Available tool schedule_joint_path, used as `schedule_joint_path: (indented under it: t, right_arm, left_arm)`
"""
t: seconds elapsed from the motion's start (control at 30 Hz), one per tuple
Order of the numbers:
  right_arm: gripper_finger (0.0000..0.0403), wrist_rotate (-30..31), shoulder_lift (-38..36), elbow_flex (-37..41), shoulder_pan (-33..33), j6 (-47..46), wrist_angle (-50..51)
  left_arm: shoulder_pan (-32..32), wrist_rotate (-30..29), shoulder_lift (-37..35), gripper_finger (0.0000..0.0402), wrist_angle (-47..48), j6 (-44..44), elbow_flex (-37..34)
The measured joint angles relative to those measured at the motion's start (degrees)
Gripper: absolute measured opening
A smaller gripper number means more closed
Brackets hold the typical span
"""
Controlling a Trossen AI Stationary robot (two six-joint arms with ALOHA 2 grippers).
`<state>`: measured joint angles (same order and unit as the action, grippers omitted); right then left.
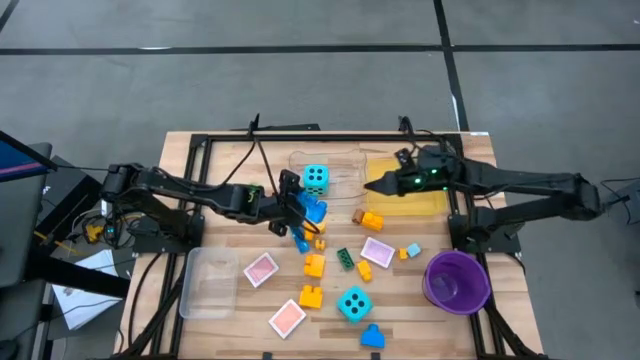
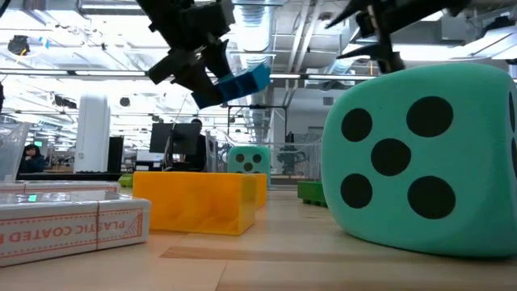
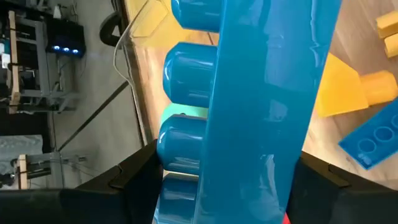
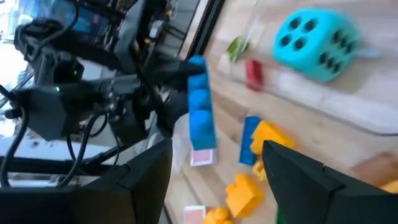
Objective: Pick & Place Toys
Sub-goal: Put the blue game piece into the yellow bin
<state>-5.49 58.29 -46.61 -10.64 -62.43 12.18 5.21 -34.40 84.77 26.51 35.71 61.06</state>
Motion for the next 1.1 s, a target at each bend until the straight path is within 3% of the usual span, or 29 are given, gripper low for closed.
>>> schedule_joint_path:
  t: [0.3, 0.8, 1.1]
  right_arm:
    - [0.0242, -0.64, 10.09, -7.01, 2.34, 3.17, -3.3]
    - [0.0242, -0.84, 27.29, -32.41, 2.7, 16.62, 16.93]
    - [0.0242, -3.57, 32.94, -38.66, 4.14, 19.6, 22.17]
  left_arm:
    - [0.09, -0.29, -0.02, 0.0254, -0.06, -0.07, 5.37]
    - [0.09, -0.41, -0.04, 0.0254, 1.61, 0.04, 8.59]
    - [0.09, -3.55, -0.04, 0.0254, 1.58, 2.51, 8.59]
